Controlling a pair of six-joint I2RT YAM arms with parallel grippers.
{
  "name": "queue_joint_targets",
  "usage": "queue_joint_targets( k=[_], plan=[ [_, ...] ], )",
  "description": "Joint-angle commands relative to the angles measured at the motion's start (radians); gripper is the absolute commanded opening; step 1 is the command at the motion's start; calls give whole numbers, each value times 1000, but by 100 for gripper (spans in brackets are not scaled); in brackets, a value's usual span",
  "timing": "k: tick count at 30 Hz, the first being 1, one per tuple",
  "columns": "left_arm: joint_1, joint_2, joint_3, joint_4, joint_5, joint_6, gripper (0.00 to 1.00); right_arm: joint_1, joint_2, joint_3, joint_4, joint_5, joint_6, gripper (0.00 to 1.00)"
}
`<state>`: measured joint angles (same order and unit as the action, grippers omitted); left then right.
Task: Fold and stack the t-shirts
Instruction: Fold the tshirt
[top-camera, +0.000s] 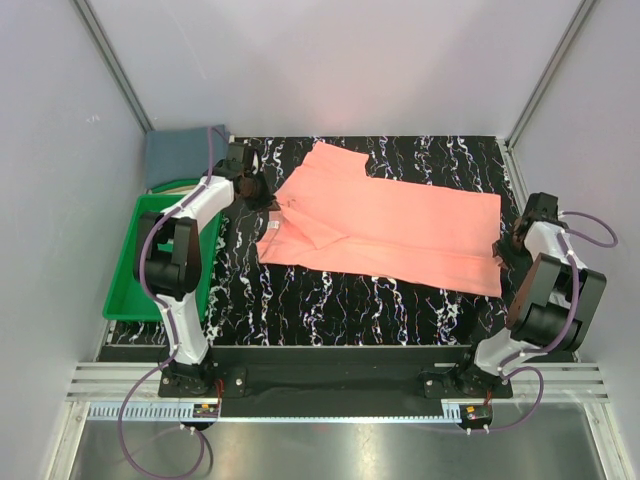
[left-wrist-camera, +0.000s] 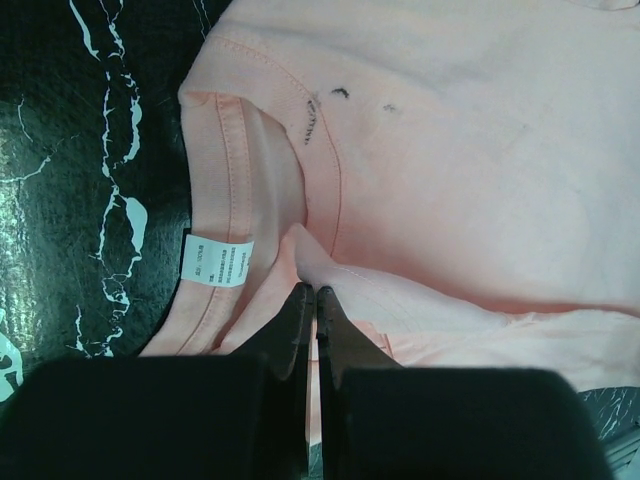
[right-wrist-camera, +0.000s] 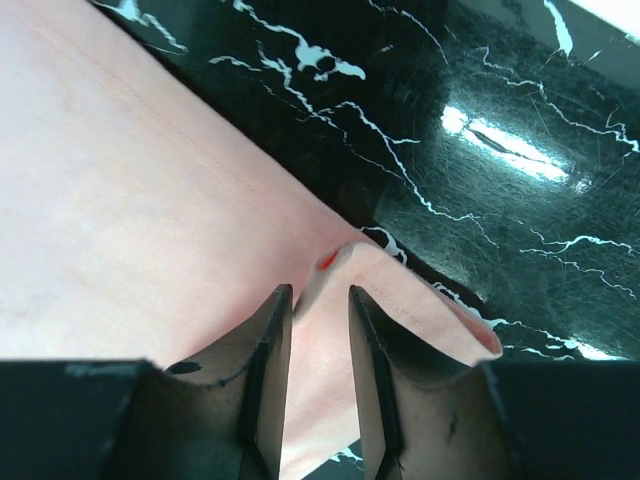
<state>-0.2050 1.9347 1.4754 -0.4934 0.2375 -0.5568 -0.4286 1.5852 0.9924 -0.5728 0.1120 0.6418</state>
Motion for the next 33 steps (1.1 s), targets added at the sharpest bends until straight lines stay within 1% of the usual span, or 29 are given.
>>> queue_joint_targets(
  k=[1, 7, 9, 12, 15, 17, 20, 23, 24, 27, 33],
  plan=[
    [1, 1, 57, 4, -3, 17, 0, -6, -82, 15, -9, -11, 9, 36],
    [1, 6, 95, -4, -10, 17, 0, -6, -108, -9, -4, -40, 21, 39],
    [1, 12, 103, -5, -9, 12, 0, -6, -99, -18, 5, -76, 18, 39],
    [-1, 32, 123, -7, 0, 12, 0, -6, -88, -55, 48, -136, 15, 36],
    [0, 55, 149, -7, 16, 11, 0, -6, -51, -83, 92, -155, 28, 29],
    [-1, 79, 167, -7, 39, 11, 0, -6, -5, -86, 100, -144, 32, 23],
    [-2, 115, 210, -7, 62, 17, 0, -6, 48, -90, 114, -124, 29, 19],
    [-2, 142, 264, -5, 88, 34, 0, -6, 76, -103, 126, -115, 29, 18],
    [-4, 148, 288, -7, 92, 44, 0, -6, 81, -103, 131, -85, 29, 18],
    [-5, 170, 325, -7, 95, 60, 0, -6, 81, -104, 131, -60, 25, 17],
    [-5, 217, 368, -8, 109, 89, 0, -7, 70, -112, 129, -38, 13, 17]
  ],
)
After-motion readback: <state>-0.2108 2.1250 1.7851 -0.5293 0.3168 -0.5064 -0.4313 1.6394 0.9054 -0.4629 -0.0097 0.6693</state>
